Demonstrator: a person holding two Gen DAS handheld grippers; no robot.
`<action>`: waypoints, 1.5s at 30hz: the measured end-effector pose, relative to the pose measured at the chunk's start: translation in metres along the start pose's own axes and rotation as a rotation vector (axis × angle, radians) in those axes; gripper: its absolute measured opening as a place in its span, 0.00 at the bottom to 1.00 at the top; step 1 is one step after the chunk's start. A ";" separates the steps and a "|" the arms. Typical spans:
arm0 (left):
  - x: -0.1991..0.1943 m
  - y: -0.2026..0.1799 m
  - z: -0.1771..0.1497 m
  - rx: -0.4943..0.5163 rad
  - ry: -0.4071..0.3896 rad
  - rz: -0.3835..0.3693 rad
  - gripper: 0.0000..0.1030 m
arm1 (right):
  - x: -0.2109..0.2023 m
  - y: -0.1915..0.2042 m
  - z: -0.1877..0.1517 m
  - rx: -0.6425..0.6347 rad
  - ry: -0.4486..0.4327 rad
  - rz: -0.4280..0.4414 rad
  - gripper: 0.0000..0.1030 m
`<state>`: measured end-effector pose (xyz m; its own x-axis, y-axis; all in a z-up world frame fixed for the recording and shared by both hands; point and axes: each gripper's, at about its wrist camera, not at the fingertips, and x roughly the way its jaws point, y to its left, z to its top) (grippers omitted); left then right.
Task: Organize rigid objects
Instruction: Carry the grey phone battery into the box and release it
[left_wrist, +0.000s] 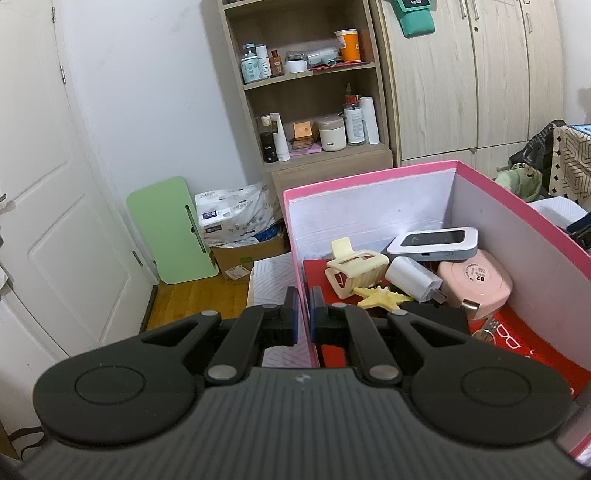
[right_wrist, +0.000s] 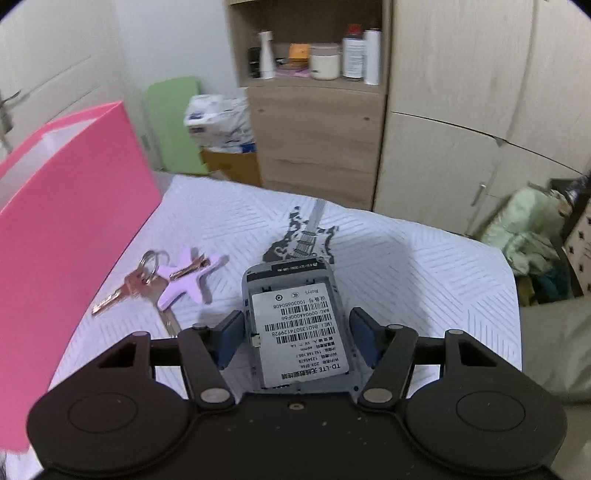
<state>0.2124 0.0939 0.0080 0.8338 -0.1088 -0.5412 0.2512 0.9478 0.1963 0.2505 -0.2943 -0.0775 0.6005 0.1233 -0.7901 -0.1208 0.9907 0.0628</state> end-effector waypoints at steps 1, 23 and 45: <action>0.000 0.000 0.000 0.001 -0.001 0.003 0.05 | -0.002 0.003 -0.002 0.009 0.001 -0.017 0.65; 0.001 0.010 -0.002 -0.029 -0.012 -0.012 0.05 | -0.128 0.127 0.017 -0.141 -0.255 0.099 0.65; 0.001 0.008 -0.001 -0.031 -0.014 -0.015 0.05 | 0.018 0.222 0.076 0.243 0.248 0.550 0.67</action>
<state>0.2147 0.1013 0.0076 0.8369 -0.1272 -0.5323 0.2486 0.9548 0.1627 0.2947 -0.0678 -0.0317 0.2979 0.6284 -0.7186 -0.1588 0.7749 0.6118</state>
